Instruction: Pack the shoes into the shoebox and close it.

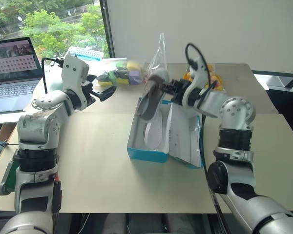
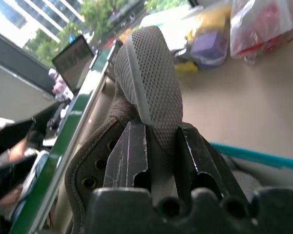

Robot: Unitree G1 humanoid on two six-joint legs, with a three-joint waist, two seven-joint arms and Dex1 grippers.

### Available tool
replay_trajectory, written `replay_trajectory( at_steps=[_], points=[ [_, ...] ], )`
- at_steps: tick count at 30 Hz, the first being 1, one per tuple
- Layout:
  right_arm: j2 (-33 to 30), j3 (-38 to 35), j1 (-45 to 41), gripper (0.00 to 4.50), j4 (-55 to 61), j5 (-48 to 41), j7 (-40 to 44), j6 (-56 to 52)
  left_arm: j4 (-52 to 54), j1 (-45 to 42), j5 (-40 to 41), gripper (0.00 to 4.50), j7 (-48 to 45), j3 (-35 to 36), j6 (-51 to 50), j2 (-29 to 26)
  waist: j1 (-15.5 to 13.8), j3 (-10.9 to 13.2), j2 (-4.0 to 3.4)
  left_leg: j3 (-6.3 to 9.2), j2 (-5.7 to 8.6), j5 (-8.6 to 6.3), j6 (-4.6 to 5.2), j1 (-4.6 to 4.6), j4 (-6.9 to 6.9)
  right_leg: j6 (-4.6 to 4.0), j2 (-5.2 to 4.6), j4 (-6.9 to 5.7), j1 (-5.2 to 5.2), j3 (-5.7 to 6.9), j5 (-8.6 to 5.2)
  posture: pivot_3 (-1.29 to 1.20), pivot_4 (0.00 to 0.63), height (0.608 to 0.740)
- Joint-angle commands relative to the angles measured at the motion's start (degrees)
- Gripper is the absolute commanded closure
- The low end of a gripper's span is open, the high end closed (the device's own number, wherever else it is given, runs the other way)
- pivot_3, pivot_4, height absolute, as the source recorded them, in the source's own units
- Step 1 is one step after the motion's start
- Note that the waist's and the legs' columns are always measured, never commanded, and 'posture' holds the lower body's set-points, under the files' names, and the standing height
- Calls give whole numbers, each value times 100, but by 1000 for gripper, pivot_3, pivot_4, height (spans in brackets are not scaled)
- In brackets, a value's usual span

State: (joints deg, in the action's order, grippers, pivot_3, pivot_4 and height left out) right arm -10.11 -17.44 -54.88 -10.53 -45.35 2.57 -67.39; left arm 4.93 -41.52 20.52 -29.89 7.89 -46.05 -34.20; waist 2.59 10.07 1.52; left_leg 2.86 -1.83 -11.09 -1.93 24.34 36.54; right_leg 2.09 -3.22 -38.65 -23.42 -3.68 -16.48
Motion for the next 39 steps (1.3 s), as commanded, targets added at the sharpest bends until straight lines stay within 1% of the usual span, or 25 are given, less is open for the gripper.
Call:
replay_trajectory(
  at_steps=[1, 9, 12, 15, 22, 26, 30, 33, 36, 39],
  points=[
    [-14, 141, 100, 4214, 427, -133, 203, -282, 98, -89, -102, 0, 81, 5, 237, -17, -4, 0, 0, -1, 1, 0, 0, 2, 0, 0, -1, 1, -1, 0, 0, 0, 150, 740],
    [38, 534, 411, 4214, 274, 173, 440, -245, 212, -18, -131, 0, 257, 63, 220, 67, 5, 0, 0, -1, 0, 0, 0, 1, 0, 0, -1, -1, -4, 0, 0, 0, 150, 740],
    [51, 605, 465, 4214, 237, 271, 522, -206, 217, 7, -130, 0, 315, 108, 222, 68, 3, 0, 0, -1, 1, 0, 0, 2, 0, 0, -1, -1, -5, 0, 0, 0, 150, 740],
    [137, 510, 491, 4214, 151, 296, 544, -179, 226, 36, -146, 0, 374, 133, 231, 57, 6, 0, 0, -1, 1, 0, 0, 1, 0, 0, -1, -2, -5, 0, 0, 0, 150, 740],
    [298, 610, 569, 4214, -113, 635, 632, 120, 255, 98, -74, 0, 477, 224, 194, 117, 0, 0, 0, -1, 1, 0, 0, 2, 0, 0, -2, -2, -5, 0, 0, 0, 150, 740],
    [399, 791, 592, 4214, -361, 932, 718, 417, 249, 201, -71, 0, 495, 228, 206, 144, 16, 0, 0, -2, 1, 0, 0, -2, 0, 0, -1, -5, -5, -1, 0, 0, 150, 740],
    [189, 1787, 648, 4214, -474, 1773, 890, 760, 247, 228, -88, 0, 506, 247, 229, 124, 11, 0, 0, -1, 1, 0, -1, -2, 0, 0, 0, -7, -5, -1, 0, 0, 150, 740],
    [37, 2812, 635, 4214, -504, 2437, 1080, 952, 257, 270, -112, 0, 513, 226, 245, 122, 10, -1, 1, -1, 2, 0, -1, -6, 1, 0, -2, -7, -2, -1, 0, 0, 150, 740],
    [-36, 3430, 638, 4214, -478, 2866, 1230, 1073, 276, 286, -107, 0, 527, 223, 235, 146, 16, -2, 2, 0, 1, 0, -1, -15, 1, 0, 0, -11, 4, -1, 0, 0, 150, 740],
    [-285, 4239, 583, 4214, -273, 3449, 1427, 1205, 290, 319, -120, 0, 548, 205, 251, 173, 10, -4, 3, 0, 2, 0, -1, -20, 2, 0, 0, -13, 10, -1, 0, 0, 150, 740]
  ],
)
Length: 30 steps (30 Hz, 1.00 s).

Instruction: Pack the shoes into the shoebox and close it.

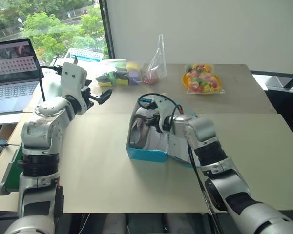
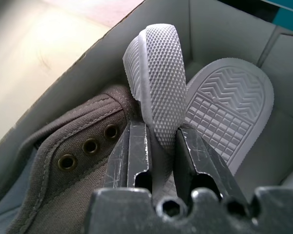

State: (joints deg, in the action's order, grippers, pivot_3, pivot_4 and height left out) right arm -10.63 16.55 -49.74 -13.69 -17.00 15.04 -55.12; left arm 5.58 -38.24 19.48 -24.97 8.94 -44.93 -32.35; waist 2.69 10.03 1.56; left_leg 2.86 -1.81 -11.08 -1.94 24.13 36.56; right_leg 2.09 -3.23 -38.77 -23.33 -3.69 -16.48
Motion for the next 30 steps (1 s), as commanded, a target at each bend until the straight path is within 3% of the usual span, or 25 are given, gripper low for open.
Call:
replay_trajectory(
  at_steps=[1, 5, 13, 16, 21, 23, 24, 30],
  points=[
    [-315, 1049, 47, 4214, 126, 772, 255, 2, 226, 0, -24, 0, 65, 91, 148, -4, -2, 0, 0, 0, 1, 0, 0, -1, 1, 0, -1, 0, 1, 0, 0, 0, 150, 740],
    [-753, 1734, -110, 4214, 513, 1284, 711, 23, 223, 18, -50, 0, 73, 42, 186, 27, -16, -2, 3, 2, 1, 0, 0, -4, 2, 0, -1, 0, 5, 1, 0, 0, 150, 740],
    [-1286, 2353, -226, 4214, 820, 1944, 1415, 115, 152, -38, -66, 0, 96, 1, 254, 114, -50, -4, 5, 6, 3, 0, 0, -3, 6, 1, -3, 6, 11, 5, 0, 0, 150, 740],
    [-1160, 2149, -75, 4214, 802, 1887, 1506, 49, 128, -63, -77, 0, 102, -22, 276, 152, -51, -4, 6, 6, 3, 0, 0, -3, 6, 1, -3, 6, 12, 6, 0, 0, 150, 740],
    [-377, 760, 346, 4214, 873, 1042, 1558, -623, 95, -78, -96, 0, 108, -22, 303, 157, -34, -12, 19, 9, 2, 0, 0, -3, 7, 0, -3, 6, 15, 7, 0, 0, 150, 740],
    [-186, 398, 507, 3264, 831, 833, 1595, -793, 72, -92, -105, 0, 109, -25, 317, 157, -30, -14, 21, 10, 1, -1, 0, -4, 7, 0, -2, 5, 16, 8, 0, 0, 150, 740],
    [-54, 177, 582, 3205, 762, 706, 1596, -884, 54, -104, -110, 0, 107, -27, 327, 156, -21, -14, 21, 10, 1, -1, 0, -4, 7, 0, -2, 5, 15, 8, 0, 0, 150, 740],
    [116, 33, 791, 1031, 504, 740, 1544, -810, -23, -167, -152, 0, 69, -36, 372, 144, -1, -16, 23, 8, -1, -1, 0, -12, 7, 0, 1, 0, 16, 6, 0, 0, 150, 740]
  ],
)
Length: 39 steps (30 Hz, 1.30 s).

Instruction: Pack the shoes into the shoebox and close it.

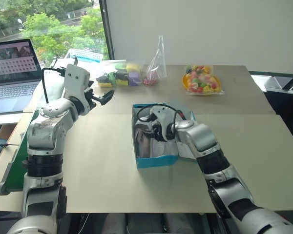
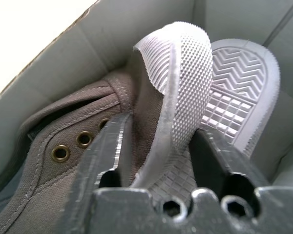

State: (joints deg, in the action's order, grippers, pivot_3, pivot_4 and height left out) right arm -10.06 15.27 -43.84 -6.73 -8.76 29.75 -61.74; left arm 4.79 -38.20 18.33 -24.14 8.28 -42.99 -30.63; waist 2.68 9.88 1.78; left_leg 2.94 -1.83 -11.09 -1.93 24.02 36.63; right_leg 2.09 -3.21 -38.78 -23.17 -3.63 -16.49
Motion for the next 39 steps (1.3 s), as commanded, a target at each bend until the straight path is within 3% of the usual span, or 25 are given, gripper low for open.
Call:
replay_trajectory(
  at_steps=[1, 3, 10, 20, 26, 27, 32, 37, 39],
  points=[
    [64, 171, 205, 717, -188, -75, 75, -144, 50, -172, -36, 0, -18, 29, 188, -30, 6, 0, 0, 0, 0, 0, 0, -1, 0, 0, 0, -2, 0, 0, 0, 0, 150, 740],
    [53, 214, 194, 20, -134, -27, 33, -153, 45, -170, -35, 0, -26, 29, 199, -38, 9, 0, 0, -3, 0, 0, 0, -4, 0, 0, 0, -2, 2, -3, 0, 0, 150, 740],
    [-172, 60, -175, 20, 313, 4, -66, -345, 67, -167, -33, 0, -36, 32, 194, -49, 2, 0, 0, -2, 1, 1, -1, -9, 0, 0, 1, -10, 1, -4, 0, 0, 150, 740],
    [-524, -1857, -1157, 20, 1714, -1094, 13, -2125, 108, -40, 23, 0, -719, -276, 127, -410, -16, 2, -2, 1, 2, 1, -1, 18, -1, 0, 0, -8, -22, -2, 0, 0, 150, 740],
    [-1787, -1983, -801, 20, 2622, -1740, 578, -2527, 330, 19, 267, 0, -1729, -741, 20, -727, -42, 4, -4, -1, 3, 1, -1, 25, -1, 0, -2, 4, -22, -1, 0, 0, 150, 740],
    [-2030, -2084, -677, 533, 2803, -1885, 685, -2614, 406, 43, 335, 0, -1940, -828, -1, -799, -49, 5, -4, -1, 3, 0, 0, 28, -1, 0, -2, 10, -21, 0, 0, 0, 150, 740],
    [-3086, -2817, 75, 2089, 3772, -2765, 1147, -3068, 405, -3, 505, 0, -2824, -1236, 52, -1035, -32, 7, -7, -3, 3, -3, 6, 34, -1, 1, -3, 29, -18, 1, -1, 0, 150, 740],
    [-3613, -3783, 1093, 3798, 4307, -3722, 1068, -3076, 54, -262, 397, 0, -3517, -1584, 323, -1164, -18, 8, -7, -5, 1, -4, 7, 22, -1, 3, 1, 32, -1, 0, -2, 0, 150, 740],
    [-3865, -4232, 2120, 4450, 4734, -4046, 1017, -3076, -172, -464, 267, 0, -3834, -1800, 514, -1194, -36, 8, -5, -8, 1, -4, 7, 21, -1, 3, 1, 33, 0, -3, -2, 0, 150, 740]
  ],
)
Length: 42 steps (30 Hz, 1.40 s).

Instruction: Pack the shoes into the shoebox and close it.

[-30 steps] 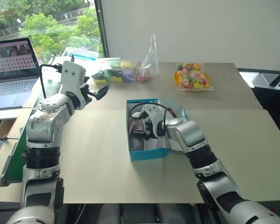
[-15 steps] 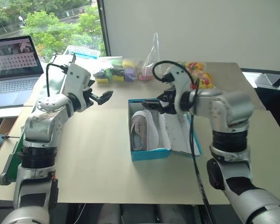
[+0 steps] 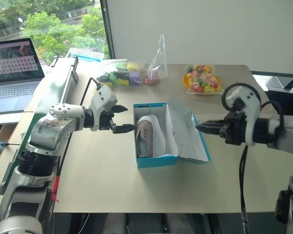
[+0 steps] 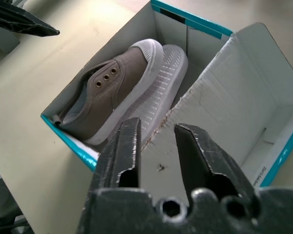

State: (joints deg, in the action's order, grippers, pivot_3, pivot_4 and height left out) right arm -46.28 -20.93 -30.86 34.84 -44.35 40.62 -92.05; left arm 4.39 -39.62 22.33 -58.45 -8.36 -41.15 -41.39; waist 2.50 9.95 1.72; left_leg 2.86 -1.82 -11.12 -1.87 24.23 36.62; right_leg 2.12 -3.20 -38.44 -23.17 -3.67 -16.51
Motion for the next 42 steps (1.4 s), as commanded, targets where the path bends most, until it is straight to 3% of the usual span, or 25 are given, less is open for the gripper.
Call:
replay_trajectory(
  at_steps=[1, 3, 5, 10, 13, 16, 21, 26, 30, 35, 42],
  points=[
    [-151, -939, 1588, 4450, 893, -703, -108, -45, -324, -487, -224, 0, -587, -269, 474, -105, -44, 1, 2, 3, 0, 0, 0, 3, 0, 1, 2, 2, 2, 1, -1, 0, 150, 740],
    [578, -1482, 2906, 4450, 1478, -1047, -306, -45, -760, -859, -402, 0, -806, -476, 745, 25, -188, -7, 15, 22, -1, -4, 7, 12, -1, 3, 12, 23, 14, 7, -5, 0, 150, 740],
    [1364, -1528, 3389, 4450, 1715, -953, -727, -16, -1036, -1085, -495, 0, -965, -576, 906, 137, -195, 2, -11, 22, -5, -8, 15, 20, 0, 3, 21, 33, 10, -6, -6, 0, 150, 740],
    [2993, -976, 3593, 4450, 1451, -91, -2152, 266, -1304, -1326, -632, 0, -1393, -720, 1137, 235, -3, 5, -15, 2, 5, -2, 23, -19, 28, 32, 12, 36, 58, -31, 0, 0, 150, 740],
    [4012, -840, 3598, 4450, 1097, 209, -2686, 691, -1335, -1422, -677, 0, -1663, -780, 1176, 187, 15, 7, -22, 1, -10, 0, 26, -40, 22, 52, 24, 34, 67, -34, -14, 0, 150, 740],
    [4625, -554, 3551, 4450, 618, 469, -2979, 1142, -1370, -1488, -764, 0, -1795, -782, 1206, 152, 10, 8, -26, 6, -19, 1, 27, -37, 18, 41, 37, 33, 63, -36, -10, 0, 150, 740],
    [4594, 59, 3491, 4450, -420, 1045, -3042, 2119, -1401, -1537, -880, 0, -1866, -729, 1209, 95, -1, 8, -26, 5, -15, 0, 27, -7, 13, 13, 33, 35, 35, -36, 6, 0, 150, 740],
    [4846, -201, 3188, 4450, -1315, 1082, -3097, 3238, -1197, -1469, -859, 0, -1920, -646, 1041, -63, 5, 8, -26, 4, -14, 1, 27, 5, 13, 12, 32, 23, 14, -36, 7, 0, 150, 740],
    [5299, -1291, 2906, 4450, -2111, 291, -3139, 4403, -1065, -1397, -830, 0, -1873, -580, 897, -174, 6, 6, -23, 3, -14, 2, 25, 1, 16, 11, 31, 21, 20, -37, 9, 0, 150, 740],
    [5312, -1913, 2637, 4450, -2393, -1014, -2992, 5079, -990, -1340, -812, 0, -1802, -542, 807, -184, -35, 7, -25, 7, -13, 2, 25, 3, 16, 12, 30, 22, 22, -34, 9, 0, 150, 740],
    [4656, -1338, 2344, 4450, -2006, -1622, -2641, 4980, -980, -1278, -849, 0, -1708, -482, 805, -189, 66, 18, -43, -4, -13, 2, 25, 0, 15, 10, 31, -9, 5, -50, 9, 0, 150, 740]
  ],
)
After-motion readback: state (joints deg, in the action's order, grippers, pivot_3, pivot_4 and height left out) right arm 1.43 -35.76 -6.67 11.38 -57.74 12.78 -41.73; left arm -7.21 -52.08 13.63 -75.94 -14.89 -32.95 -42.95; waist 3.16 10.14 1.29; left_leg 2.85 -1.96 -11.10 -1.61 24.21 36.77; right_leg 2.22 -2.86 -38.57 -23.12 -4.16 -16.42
